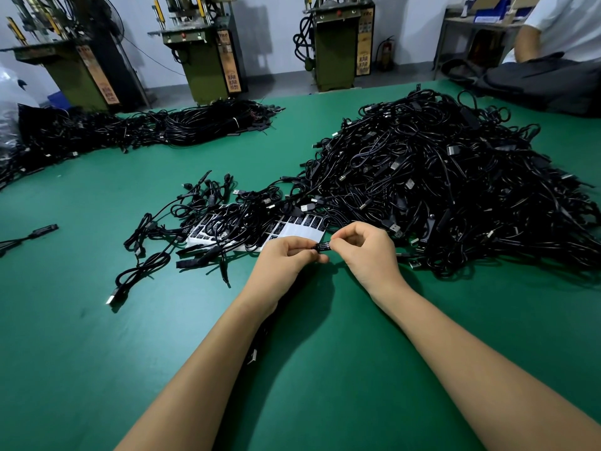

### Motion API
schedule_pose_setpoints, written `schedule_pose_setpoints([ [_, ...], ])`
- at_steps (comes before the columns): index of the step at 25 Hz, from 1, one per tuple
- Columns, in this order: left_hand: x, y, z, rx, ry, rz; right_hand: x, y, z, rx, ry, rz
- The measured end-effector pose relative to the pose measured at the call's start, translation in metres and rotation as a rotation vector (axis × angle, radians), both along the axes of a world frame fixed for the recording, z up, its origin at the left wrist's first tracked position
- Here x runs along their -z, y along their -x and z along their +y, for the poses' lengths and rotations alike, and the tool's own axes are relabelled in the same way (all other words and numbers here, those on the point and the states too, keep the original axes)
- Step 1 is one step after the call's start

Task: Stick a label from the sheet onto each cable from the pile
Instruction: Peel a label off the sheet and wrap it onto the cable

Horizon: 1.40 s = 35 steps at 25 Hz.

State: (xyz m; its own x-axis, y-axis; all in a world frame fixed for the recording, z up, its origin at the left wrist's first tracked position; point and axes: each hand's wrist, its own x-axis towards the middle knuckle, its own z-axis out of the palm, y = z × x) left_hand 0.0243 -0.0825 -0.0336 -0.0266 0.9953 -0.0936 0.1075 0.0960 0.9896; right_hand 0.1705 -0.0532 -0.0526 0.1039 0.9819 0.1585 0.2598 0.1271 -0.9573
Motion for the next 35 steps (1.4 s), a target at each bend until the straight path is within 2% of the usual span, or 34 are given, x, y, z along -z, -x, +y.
schedule_pose_setpoints([
  [19,0.0006,-0.003,-0.0011,-0.047,-0.053,0.024,-0.0015,0.0006,-0.0021,0.023,-0.023,-0.043],
  [26,0.0003,-0.003,-0.0002,-0.026,-0.041,-0.003,-0.0009,0.0024,-0.0001,0.022,0.033,0.109],
  [35,-0.0008,-0.0016,0.0002,-0.029,-0.035,0.01,-0.0026,0.0033,-0.0006,-0.003,0.035,0.139],
])
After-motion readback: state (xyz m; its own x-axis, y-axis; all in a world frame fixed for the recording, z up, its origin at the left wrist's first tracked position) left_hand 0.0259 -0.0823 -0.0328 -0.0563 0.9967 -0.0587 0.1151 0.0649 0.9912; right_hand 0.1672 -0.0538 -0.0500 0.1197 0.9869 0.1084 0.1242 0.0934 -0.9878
